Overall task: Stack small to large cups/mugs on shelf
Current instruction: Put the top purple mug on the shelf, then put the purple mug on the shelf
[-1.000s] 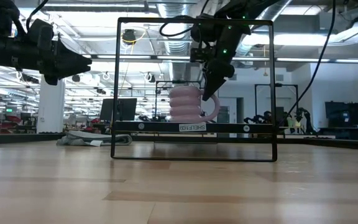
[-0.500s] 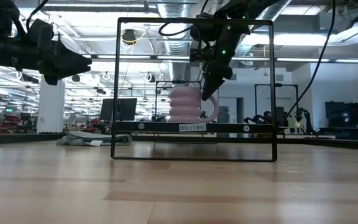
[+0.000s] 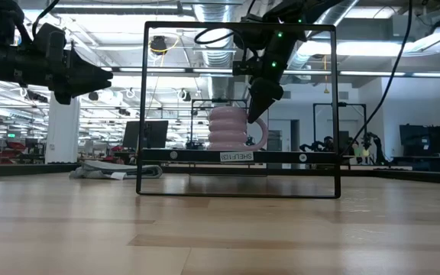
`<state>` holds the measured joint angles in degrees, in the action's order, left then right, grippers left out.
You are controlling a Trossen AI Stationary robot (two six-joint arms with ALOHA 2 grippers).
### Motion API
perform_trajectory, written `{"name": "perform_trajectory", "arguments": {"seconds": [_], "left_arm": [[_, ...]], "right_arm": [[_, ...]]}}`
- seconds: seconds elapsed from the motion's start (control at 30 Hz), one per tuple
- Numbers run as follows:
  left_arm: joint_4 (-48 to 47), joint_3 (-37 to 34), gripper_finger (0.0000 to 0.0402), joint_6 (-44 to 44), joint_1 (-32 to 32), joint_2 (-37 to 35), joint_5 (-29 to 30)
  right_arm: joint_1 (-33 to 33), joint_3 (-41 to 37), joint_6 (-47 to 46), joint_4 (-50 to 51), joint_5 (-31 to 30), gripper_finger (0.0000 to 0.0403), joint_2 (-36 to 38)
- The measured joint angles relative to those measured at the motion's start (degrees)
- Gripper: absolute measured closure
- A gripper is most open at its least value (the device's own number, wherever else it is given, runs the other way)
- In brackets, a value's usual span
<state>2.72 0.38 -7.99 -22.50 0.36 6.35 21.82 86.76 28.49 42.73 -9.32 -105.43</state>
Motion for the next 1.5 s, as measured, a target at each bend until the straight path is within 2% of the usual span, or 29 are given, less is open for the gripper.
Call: {"name": "perform_trajectory", "arguments": {"seconds": [0.23, 0.43, 0.5, 0.87, 1.07, 1.3, 1.4, 1.5], "left_arm": [[0.0, 0.02, 0.0244, 0.0, 0.01, 0.0, 0.0], [0.0, 0.02, 0.0244, 0.0, 0.01, 0.02, 0.01], [0.0, 0.0, 0.0244, 0.0, 0.02, 0.01, 0.0], [0.0, 0.02, 0.0244, 0.02, 0.02, 0.0, 0.02], [-0.2, 0.0, 0.0244, 0.33, 0.0, 0.02, -1.19], [-0.26, 0.02, 0.0244, 0.27, 0.01, 0.0, -1.51], [-0.39, 0.02, 0.0244, 0.16, 0.01, 0.01, -2.25], [-0.62, 0.02, 0.0244, 0.17, 0.01, 0.02, -3.43]], "right_arm": [[-1.88, -0.01, -0.77, 3.48, -0.43, 0.0199, 0.32], [-3.05, 1.58, -1.99, 5.15, -3.08, 0.0198, 1.68], [-3.5, 3.2, -2.42, 5.77, -3.0, 0.0198, 1.88], [-7.06, 16.59, -12.37, 23.02, -2.65, 0.0204, 1.84], [-12.94, 20.68, -18.84, 33.63, 1.08, 0.0205, 2.23], [-21.77, 20.82, -33.33, 39.78, 1.74, 0.0206, 8.19], [-27.16, 20.8, -40.65, 39.58, -0.17, 0.0204, 11.31], [-33.28, 20.81, -49.6, 41.08, -5.34, 0.0204, 13.64]]}}
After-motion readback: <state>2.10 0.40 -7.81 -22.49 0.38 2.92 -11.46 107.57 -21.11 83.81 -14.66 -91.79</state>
